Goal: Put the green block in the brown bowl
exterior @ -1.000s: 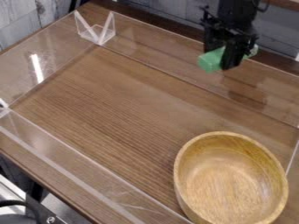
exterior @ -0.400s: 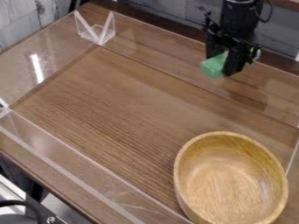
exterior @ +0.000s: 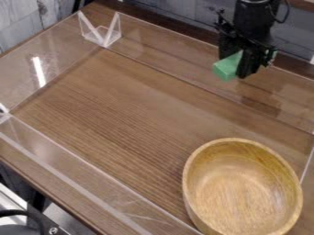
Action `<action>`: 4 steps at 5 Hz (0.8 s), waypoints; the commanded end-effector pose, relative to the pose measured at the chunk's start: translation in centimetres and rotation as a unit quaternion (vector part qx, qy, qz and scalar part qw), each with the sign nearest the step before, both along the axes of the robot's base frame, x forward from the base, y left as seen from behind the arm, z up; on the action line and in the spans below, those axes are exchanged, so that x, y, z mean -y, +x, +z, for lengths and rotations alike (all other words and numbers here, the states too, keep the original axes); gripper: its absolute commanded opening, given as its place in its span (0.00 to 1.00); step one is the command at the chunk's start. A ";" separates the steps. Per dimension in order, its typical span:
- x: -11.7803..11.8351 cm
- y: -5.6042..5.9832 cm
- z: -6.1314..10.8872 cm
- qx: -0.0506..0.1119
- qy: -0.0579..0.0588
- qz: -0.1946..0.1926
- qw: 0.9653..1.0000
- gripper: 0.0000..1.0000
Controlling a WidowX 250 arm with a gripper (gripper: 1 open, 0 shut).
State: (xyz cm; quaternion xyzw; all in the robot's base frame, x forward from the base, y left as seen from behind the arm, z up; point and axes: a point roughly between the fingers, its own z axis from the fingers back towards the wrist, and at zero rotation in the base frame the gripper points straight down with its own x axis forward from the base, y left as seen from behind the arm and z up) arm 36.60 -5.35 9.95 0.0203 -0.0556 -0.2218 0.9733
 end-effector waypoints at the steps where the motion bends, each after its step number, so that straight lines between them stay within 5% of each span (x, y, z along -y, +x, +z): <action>1: 0.2 0.4 3.6 0.062 -0.004 -0.002 0.998 0.00; 4: -0.1 0.3 3.7 0.096 0.002 -0.001 0.995 0.00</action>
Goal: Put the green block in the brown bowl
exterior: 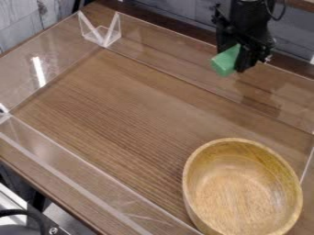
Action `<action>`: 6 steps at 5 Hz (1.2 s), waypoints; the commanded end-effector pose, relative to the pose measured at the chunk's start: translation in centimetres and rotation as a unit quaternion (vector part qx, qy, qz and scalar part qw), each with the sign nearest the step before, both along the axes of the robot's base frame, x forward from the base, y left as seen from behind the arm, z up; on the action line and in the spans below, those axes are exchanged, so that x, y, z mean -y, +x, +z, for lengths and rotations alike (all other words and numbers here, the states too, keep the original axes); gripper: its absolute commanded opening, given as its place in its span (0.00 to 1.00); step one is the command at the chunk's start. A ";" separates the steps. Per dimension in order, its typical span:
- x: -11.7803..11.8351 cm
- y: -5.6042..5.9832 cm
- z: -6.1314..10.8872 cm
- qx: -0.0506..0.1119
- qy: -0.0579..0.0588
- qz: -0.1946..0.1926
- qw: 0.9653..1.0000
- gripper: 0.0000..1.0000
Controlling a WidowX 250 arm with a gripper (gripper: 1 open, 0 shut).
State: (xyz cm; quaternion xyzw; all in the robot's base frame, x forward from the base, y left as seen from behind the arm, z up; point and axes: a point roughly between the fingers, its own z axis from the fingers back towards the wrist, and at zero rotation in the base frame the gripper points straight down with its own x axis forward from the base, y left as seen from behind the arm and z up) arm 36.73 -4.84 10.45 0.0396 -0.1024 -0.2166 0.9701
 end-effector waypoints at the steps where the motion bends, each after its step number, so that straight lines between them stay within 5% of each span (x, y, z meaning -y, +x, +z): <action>1: 0.3 0.1 3.1 0.056 -0.003 -0.006 0.998 0.00; 5: 0.5 0.3 2.6 0.094 0.002 -0.013 0.996 0.00; 6: 1.7 -3.3 3.9 0.092 0.001 0.013 0.996 0.00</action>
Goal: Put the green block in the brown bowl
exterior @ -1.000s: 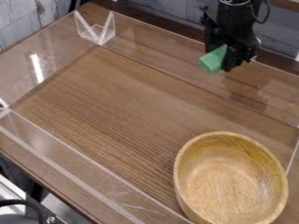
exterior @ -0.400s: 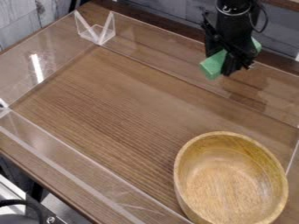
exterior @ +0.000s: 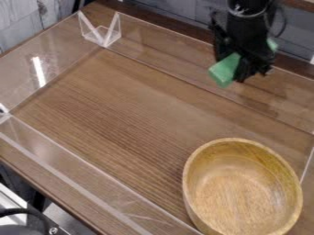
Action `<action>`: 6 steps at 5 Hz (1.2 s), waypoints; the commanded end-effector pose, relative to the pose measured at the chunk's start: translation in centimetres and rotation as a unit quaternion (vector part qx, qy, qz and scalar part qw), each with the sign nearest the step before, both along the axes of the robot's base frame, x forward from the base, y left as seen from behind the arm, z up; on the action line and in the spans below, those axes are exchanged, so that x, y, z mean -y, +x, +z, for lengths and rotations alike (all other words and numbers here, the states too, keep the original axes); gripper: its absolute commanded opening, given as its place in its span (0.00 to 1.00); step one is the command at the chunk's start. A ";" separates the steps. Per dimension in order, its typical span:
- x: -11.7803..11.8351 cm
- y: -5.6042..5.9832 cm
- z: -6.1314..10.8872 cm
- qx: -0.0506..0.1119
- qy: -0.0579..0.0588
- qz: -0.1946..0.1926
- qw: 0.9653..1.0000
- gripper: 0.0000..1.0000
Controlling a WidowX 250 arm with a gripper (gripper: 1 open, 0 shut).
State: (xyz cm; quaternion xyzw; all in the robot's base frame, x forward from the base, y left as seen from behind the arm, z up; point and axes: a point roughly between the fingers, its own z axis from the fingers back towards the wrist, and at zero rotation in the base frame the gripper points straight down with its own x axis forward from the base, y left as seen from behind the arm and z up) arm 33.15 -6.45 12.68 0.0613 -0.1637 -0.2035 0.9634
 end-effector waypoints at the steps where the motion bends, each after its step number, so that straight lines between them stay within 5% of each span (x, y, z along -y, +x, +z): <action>1: 1.2 -3.3 3.6 0.028 -0.010 0.025 0.999 0.00; 2: 1.7 -6.7 5.3 0.031 -0.015 0.040 0.999 0.00; 3: 3.2 -10.0 5.3 0.030 -0.022 0.048 0.998 0.00; 5: 5.8 -12.9 3.3 0.042 -0.033 0.094 0.994 0.00; 6: 6.9 -13.2 2.0 0.041 -0.032 0.092 0.994 0.00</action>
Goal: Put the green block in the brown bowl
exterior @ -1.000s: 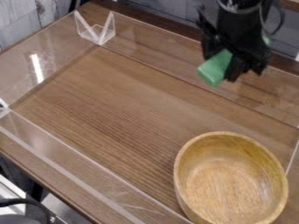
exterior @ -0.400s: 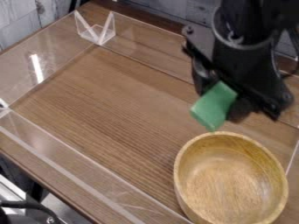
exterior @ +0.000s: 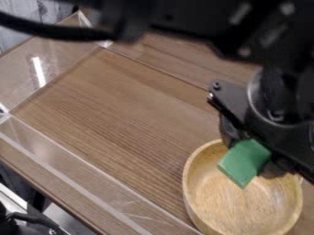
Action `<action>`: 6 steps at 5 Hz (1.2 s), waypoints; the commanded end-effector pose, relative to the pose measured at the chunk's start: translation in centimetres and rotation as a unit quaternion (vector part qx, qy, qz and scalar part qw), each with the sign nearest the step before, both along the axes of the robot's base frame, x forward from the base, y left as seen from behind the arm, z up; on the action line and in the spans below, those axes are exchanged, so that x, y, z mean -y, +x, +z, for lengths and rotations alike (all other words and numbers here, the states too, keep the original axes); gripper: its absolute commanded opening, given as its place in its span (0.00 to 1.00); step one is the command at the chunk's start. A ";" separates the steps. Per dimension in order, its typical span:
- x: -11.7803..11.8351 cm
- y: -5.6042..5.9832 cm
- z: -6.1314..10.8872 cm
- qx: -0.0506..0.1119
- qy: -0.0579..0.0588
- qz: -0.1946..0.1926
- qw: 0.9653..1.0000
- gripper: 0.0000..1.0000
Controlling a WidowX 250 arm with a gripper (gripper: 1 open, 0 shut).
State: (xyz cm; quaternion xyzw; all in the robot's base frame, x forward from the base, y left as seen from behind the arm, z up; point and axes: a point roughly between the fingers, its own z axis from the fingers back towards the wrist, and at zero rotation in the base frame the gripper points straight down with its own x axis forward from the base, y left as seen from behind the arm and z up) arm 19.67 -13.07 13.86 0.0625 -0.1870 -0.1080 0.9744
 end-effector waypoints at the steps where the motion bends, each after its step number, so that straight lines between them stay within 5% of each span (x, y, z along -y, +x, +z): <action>1: 0.6 -0.1 0.3 0.012 -0.017 -0.002 1.000 0.00; 6: -0.1 -0.2 -2.9 -0.022 -0.054 0.041 0.997 0.00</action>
